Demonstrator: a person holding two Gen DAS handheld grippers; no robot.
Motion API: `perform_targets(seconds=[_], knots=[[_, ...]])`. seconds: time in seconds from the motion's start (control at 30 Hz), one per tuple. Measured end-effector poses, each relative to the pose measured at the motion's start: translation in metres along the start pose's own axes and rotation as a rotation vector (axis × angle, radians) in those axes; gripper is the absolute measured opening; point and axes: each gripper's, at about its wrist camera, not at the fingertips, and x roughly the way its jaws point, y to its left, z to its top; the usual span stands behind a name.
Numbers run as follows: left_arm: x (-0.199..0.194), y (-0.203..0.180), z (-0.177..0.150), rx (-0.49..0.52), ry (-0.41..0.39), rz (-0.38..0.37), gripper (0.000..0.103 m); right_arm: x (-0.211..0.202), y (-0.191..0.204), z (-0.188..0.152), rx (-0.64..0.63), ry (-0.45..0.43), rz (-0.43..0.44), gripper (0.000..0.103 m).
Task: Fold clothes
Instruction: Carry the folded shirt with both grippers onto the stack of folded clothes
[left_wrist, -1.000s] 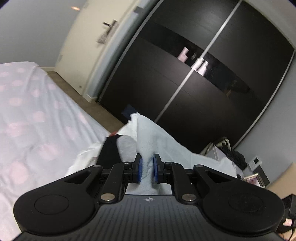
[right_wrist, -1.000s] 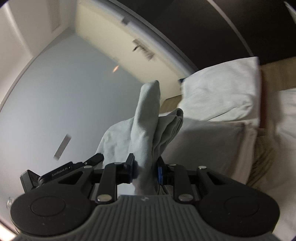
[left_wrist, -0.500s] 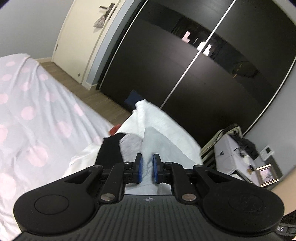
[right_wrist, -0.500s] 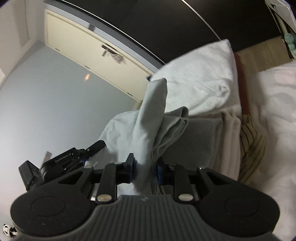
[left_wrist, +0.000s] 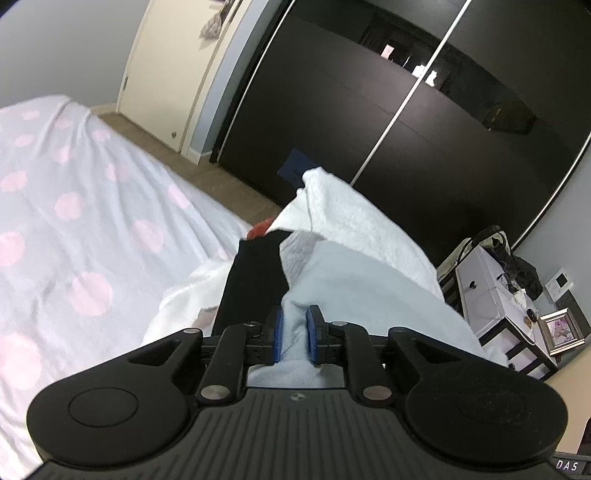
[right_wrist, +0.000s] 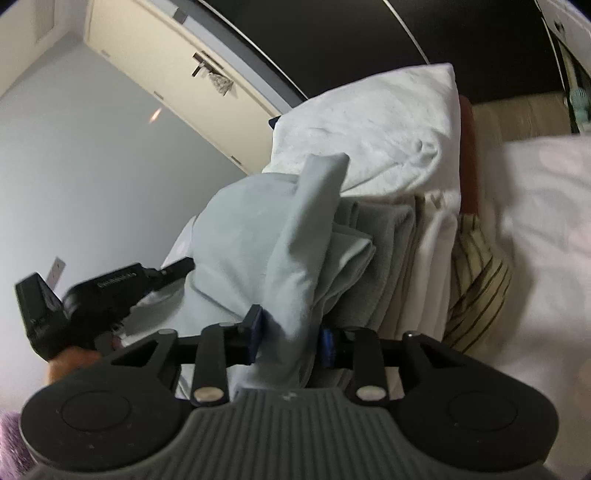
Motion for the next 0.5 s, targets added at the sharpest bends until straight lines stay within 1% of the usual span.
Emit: perform_targets(seconds=[0.07, 0.1, 0.2, 0.27, 0.3, 0.33, 0.4, 0.47, 0.5], knots=[[-0.013, -0.007, 0.004, 0.033, -0.027, 0.017, 0.013, -0.008, 0.002, 0.005, -0.056, -0.018, -0.024, 0.039], [-0.02, -0.011, 0.004, 0.05, -0.044, 0.033, 0.013, -0.015, 0.003, 0.007, -0.093, -0.045, -0.043, 0.04], [-0.042, -0.024, 0.001, 0.104, -0.094, 0.079, 0.013, -0.038, 0.006, 0.012, -0.203, -0.155, -0.105, 0.044], [-0.054, -0.031, -0.008, 0.125, -0.104, 0.094, 0.013, -0.049, 0.008, 0.015, -0.26, -0.225, -0.129, 0.044], [-0.06, -0.035, -0.013, 0.134, -0.107, 0.101, 0.013, -0.055, 0.008, 0.016, -0.288, -0.26, -0.14, 0.042], [-0.066, -0.039, -0.018, 0.143, -0.11, 0.109, 0.013, -0.057, 0.009, 0.018, -0.311, -0.28, -0.135, 0.041], [-0.074, -0.043, -0.027, 0.155, -0.112, 0.122, 0.012, -0.057, 0.011, 0.023, -0.336, -0.29, -0.1, 0.036], [-0.078, -0.044, -0.035, 0.154, -0.109, 0.131, 0.011, -0.051, 0.013, 0.027, -0.347, -0.274, -0.064, 0.034], [-0.08, -0.044, -0.04, 0.153, -0.107, 0.135, 0.01, -0.046, 0.014, 0.027, -0.354, -0.267, -0.06, 0.033]])
